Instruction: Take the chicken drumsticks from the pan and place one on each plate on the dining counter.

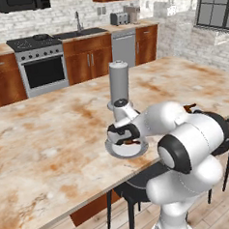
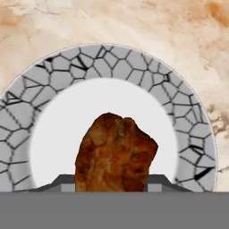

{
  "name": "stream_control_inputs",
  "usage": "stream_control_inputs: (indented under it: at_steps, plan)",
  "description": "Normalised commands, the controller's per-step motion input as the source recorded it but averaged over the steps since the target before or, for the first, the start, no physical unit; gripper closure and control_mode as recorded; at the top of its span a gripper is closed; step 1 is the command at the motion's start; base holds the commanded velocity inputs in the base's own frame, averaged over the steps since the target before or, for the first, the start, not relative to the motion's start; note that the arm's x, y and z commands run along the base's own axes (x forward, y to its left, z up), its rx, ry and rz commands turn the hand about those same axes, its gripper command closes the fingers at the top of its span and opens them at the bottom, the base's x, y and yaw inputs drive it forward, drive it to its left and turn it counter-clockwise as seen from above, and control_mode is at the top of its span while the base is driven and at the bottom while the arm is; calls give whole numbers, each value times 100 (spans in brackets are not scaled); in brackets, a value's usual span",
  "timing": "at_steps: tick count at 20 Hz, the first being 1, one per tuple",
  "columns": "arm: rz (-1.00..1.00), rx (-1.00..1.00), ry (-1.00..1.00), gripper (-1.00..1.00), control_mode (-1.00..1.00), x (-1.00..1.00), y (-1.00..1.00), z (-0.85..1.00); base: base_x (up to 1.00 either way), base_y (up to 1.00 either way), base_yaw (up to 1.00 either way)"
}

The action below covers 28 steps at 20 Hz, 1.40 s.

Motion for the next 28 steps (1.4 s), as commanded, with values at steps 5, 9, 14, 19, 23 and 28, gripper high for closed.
stream_control_inputs:
  at_steps: [5,9,14,19,23,28]
  plan:
    - [-4,0,9,100,-100,19,0,-16,0,0,0]
    - [-4,1,8,-100,-100,5,0,-8,0,0,0]
    - [-5,3,5,-100,-100,0,-1,0,0,0,0]
    - [-4,3,1,-100,-100,1,0,5,0,0,0]
    - [-2,9,0,-100,-100,0,0,27,0,0,0]
    - [0,6,0,-100,-100,-9,0,39,0,0,0]
